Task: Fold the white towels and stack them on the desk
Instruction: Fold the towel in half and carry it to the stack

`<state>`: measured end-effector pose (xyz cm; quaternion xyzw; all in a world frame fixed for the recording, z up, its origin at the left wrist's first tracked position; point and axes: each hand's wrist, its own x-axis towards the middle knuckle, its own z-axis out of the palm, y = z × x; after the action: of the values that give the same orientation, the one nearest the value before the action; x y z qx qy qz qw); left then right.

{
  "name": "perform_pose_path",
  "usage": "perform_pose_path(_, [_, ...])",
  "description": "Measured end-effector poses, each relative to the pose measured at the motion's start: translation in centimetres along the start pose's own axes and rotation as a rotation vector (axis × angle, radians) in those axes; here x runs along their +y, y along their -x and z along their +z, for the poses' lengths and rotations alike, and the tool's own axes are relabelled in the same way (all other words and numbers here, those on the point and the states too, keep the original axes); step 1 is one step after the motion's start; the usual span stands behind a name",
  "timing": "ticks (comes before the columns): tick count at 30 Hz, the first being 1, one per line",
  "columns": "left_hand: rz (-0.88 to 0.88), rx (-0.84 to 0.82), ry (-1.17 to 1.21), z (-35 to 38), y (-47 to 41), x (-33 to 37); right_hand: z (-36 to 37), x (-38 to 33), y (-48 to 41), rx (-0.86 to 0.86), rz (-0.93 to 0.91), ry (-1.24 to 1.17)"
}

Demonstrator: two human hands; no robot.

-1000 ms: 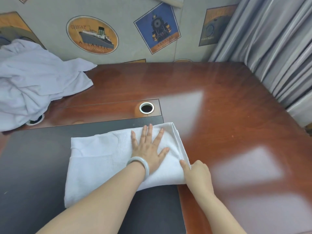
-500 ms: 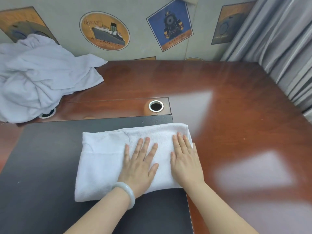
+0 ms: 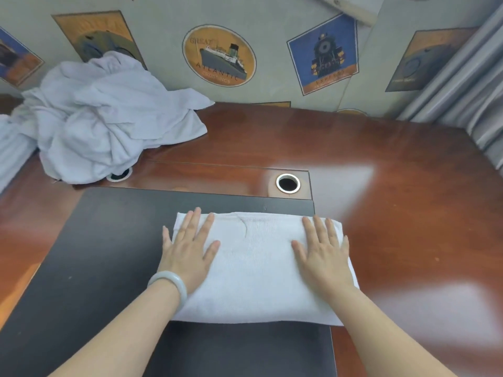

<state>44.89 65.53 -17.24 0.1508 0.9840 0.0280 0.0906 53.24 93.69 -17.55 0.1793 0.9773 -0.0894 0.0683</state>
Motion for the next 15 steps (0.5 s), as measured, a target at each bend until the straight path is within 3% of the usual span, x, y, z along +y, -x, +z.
perform_pose_path(4, [0.019, -0.022, 0.031, 0.3, 0.0, 0.9, -1.4, -3.4, -1.4, 0.075, 0.06, 0.103])
perform_pose_path(7, [0.018, -0.037, 0.13, 0.1, -0.2, 0.7, -0.7, -10.3, -1.8, 0.173, -0.347, 0.028])
perform_pose_path(9, [0.041, -0.049, 0.236, 0.0, -0.5, 0.1, 0.7, -14.4, -1.6, 0.046, -0.536, -0.033])
perform_pose_path(10, [0.062, -0.063, 0.41, -0.4, -0.5, -0.4, 1.5, -15.5, -1.5, -0.011, -0.513, -0.05])
perform_pose_path(13, [-0.027, -0.069, 1.19, -1.5, 0.5, -3.0, 2.8, -16.3, -1.6, 0.05, -0.39, -0.038])
perform_pose_path(15, [-0.146, 0.005, 1.376, -2.0, 2.2, -4.3, 3.0, -16.4, -1.5, 0.073, -0.368, -0.045])
